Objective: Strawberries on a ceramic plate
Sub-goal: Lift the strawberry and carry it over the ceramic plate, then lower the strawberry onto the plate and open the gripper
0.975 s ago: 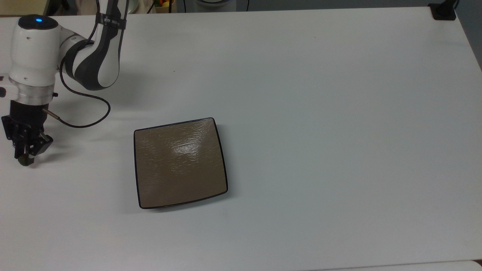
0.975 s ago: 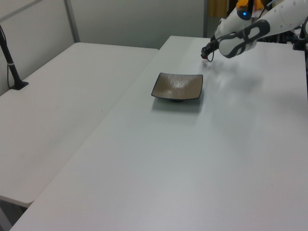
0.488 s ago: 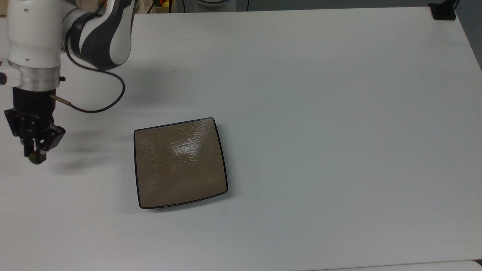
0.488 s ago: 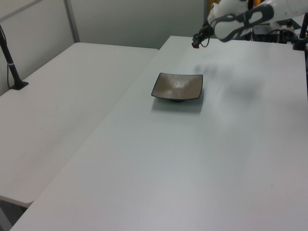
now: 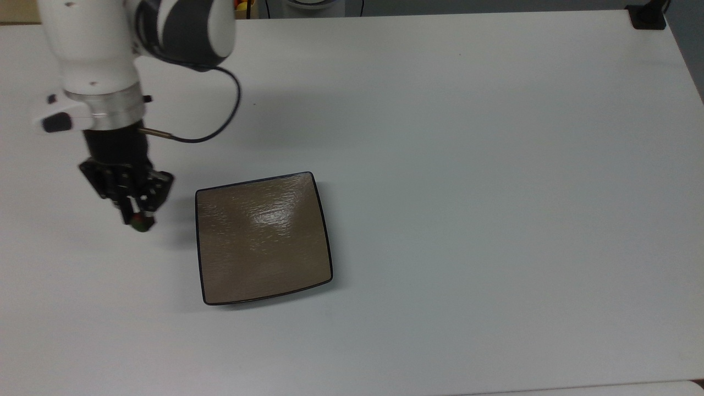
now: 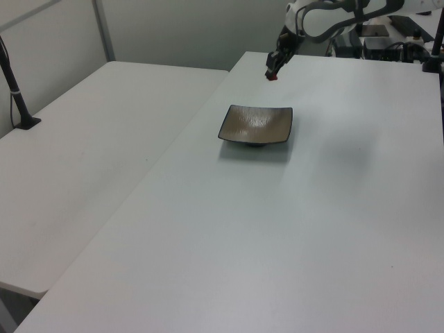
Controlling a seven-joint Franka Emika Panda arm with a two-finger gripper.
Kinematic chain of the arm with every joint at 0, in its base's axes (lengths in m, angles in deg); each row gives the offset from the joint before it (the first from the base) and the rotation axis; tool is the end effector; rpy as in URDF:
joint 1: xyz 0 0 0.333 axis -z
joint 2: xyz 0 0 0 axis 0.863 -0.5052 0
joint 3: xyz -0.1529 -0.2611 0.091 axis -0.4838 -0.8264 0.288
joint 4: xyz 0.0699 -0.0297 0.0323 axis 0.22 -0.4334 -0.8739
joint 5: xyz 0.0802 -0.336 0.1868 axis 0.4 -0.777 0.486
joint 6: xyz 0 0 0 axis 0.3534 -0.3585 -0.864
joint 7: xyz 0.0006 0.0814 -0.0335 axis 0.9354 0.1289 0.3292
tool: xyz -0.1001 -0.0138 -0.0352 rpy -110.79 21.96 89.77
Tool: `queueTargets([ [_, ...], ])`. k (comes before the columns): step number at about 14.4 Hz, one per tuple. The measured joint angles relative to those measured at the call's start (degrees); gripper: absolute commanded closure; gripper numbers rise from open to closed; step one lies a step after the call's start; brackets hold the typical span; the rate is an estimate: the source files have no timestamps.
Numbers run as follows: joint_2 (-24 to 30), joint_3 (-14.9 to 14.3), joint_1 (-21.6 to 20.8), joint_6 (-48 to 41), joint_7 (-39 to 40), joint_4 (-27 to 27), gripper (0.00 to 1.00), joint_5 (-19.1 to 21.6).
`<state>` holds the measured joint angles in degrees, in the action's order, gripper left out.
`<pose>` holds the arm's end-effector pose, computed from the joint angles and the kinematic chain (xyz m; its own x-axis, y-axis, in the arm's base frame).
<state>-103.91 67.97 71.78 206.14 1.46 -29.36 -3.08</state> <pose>0.7319 -0.1353 0.4291 0.8590 -0.2108 0.4666 -0.1889 -0.9775 -0.0938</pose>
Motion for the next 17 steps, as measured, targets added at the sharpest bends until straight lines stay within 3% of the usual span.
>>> queueTargets([
  [4, 0.00, 2.18, -4.58, -0.27, 3.77, -3.00, 1.00, 0.00],
  [10, -0.96, 5.50, -5.14, -0.25, 9.01, -5.60, 0.96, 0.00],
  [11, -1.36, 5.62, -5.18, 0.54, 9.20, -5.61, 0.81, 0.00],
  [12, -2.07, 5.70, -5.46, 3.07, 9.26, -5.70, 0.58, 0.00],
  [13, -2.58, 5.72, -5.73, 4.32, 9.26, -5.74, 0.01, 0.00],
  [17, -3.47, 5.75, -6.48, 5.53, 9.26, -5.73, 0.00, 0.00],
])
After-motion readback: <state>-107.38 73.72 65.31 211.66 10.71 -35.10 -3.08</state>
